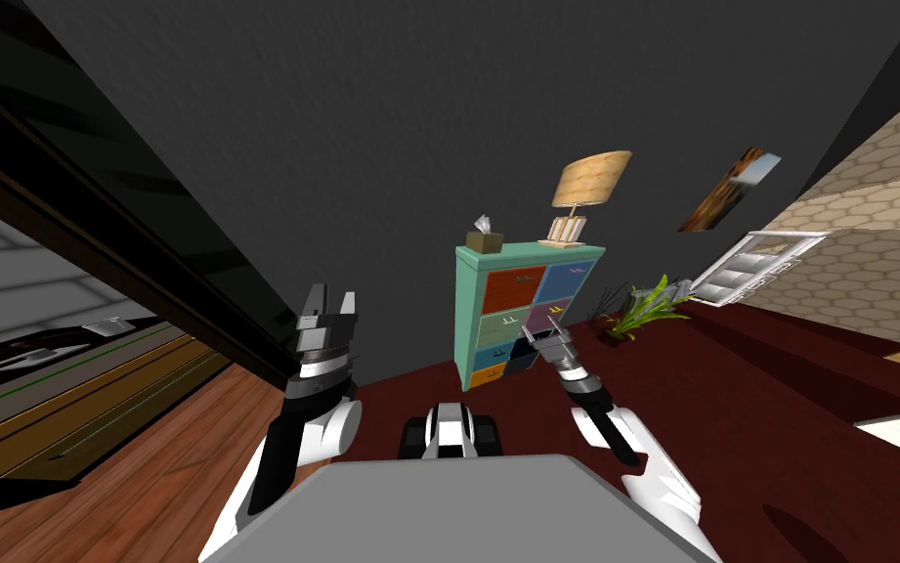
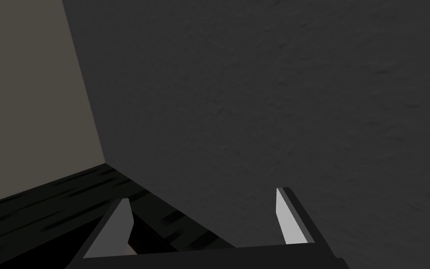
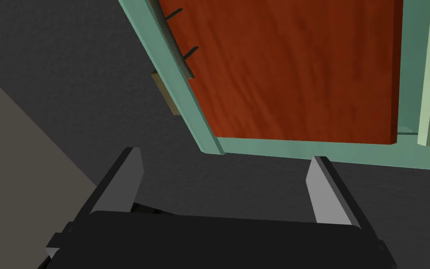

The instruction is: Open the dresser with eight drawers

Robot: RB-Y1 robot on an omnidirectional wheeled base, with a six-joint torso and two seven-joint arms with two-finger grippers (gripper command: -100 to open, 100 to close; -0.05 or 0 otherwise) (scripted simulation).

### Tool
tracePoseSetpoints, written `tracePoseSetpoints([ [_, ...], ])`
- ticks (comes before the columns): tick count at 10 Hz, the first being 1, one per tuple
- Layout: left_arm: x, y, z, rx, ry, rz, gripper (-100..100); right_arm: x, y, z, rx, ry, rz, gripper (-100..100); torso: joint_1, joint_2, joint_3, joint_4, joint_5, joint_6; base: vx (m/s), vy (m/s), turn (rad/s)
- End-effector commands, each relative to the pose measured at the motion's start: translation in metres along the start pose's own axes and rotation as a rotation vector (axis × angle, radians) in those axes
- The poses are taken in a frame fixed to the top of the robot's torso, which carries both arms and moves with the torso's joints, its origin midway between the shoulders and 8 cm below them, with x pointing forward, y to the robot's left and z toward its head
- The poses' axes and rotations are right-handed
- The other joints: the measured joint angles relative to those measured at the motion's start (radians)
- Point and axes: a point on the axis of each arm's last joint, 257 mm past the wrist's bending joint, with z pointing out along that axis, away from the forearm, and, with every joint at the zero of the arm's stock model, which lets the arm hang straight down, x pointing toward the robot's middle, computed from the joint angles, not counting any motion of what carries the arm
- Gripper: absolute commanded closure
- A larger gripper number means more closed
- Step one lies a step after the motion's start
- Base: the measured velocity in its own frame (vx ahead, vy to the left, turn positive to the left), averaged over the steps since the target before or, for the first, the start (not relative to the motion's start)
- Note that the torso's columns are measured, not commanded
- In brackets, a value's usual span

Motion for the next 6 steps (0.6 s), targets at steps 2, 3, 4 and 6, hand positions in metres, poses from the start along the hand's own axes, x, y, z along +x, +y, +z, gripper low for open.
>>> tracePoseSetpoints([
  [2, 0.0, 0.0, 0.0, 0.0, 0.0, 0.0, 0, 0.013, 0.015, -0.012, -0.038, 0.038, -0.12, -100, 0.0, -0.001, -0.001, 0.0, 0.0, 0.0, 0.073, -0.001, 0.018],
  [3, 0.0, 0.0, 0.0, 0.0, 0.0, 0.0, 0, 0.023, 0.024, -0.021, -0.063, 0.064, -0.154, -100, 0.0, -0.001, -0.001, 0.0, 0.0, 0.0, 0.081, 0.006, 0.03],
  [4, 0.0, 0.0, 0.0, 0.0, 0.0, 0.0, 0, 0.023, 0.024, -0.021, -0.064, 0.063, -0.18, -100, 0.001, -0.001, -0.001, 0.0, 0.0, 0.0, 0.062, 0.005, 0.01],
  [6, 0.0, 0.0, 0.0, 0.0, 0.0, 0.0, 0, 0.031, 0.033, -0.031, -0.089, 0.087, -0.24, -100, 0.0, 0.0, 0.0, 0.0, 0.0, 0.0, 0.062, -0.005, 0.019],
])
